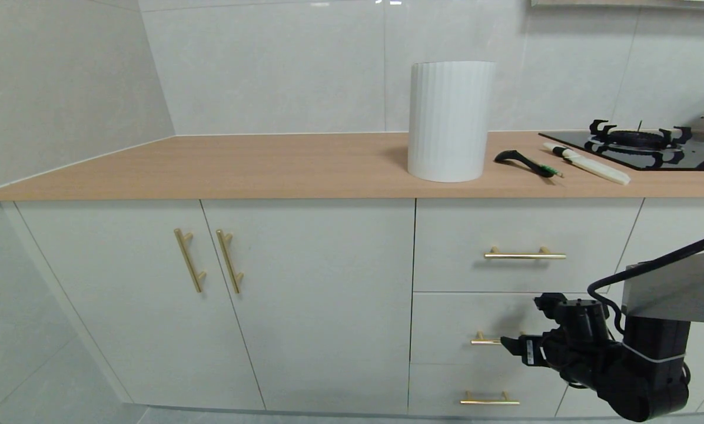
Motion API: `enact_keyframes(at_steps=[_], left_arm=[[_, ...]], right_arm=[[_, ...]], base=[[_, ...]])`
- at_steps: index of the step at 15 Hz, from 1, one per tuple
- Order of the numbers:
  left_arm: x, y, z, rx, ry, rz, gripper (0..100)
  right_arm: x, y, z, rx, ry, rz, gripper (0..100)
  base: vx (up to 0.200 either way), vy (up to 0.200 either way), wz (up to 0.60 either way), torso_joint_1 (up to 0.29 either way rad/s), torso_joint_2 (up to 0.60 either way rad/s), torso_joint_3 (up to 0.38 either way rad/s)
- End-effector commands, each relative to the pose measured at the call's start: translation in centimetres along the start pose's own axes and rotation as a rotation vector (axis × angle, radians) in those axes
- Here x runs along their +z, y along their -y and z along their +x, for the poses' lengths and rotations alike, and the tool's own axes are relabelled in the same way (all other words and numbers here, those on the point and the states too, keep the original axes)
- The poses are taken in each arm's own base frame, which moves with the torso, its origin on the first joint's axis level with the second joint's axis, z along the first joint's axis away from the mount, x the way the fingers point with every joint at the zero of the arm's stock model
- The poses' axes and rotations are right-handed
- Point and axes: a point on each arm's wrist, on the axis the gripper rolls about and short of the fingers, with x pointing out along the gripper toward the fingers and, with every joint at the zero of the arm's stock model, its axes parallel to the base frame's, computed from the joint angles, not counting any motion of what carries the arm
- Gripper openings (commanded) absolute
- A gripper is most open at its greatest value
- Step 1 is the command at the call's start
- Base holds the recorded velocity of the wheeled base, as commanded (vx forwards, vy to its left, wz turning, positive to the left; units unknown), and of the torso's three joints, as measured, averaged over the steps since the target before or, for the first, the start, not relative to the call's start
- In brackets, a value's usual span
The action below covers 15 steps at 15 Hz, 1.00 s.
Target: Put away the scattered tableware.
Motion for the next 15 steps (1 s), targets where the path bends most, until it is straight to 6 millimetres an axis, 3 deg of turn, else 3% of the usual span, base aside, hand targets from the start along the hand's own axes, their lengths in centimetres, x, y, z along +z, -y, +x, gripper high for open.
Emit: enact_keyframes(at_steps=[1,9,15], left_arm=[[0.0,0.0,0.0,0.000,0.000,0.000,100],[0.0,0.0,0.0,0.000,0.000,0.000,100],[0.0,0.0,0.0,0.000,0.000,0.000,100]], right_arm=[[-0.1,-0.1,0.7,-0.001,0.002,0.007,100],[-0.7,-0.1,3.0,-0.032,0.047,0.008,100],[-1.3,-0.1,3.4,-0.036,0.032,0.005,100]], base=[[0.000,0.000,0.00,0.000,0.00,0.000],[0.000,0.000,0.00,0.000,0.00,0.000],[0.000,0.000,0.00,0.000,0.00,0.000]])
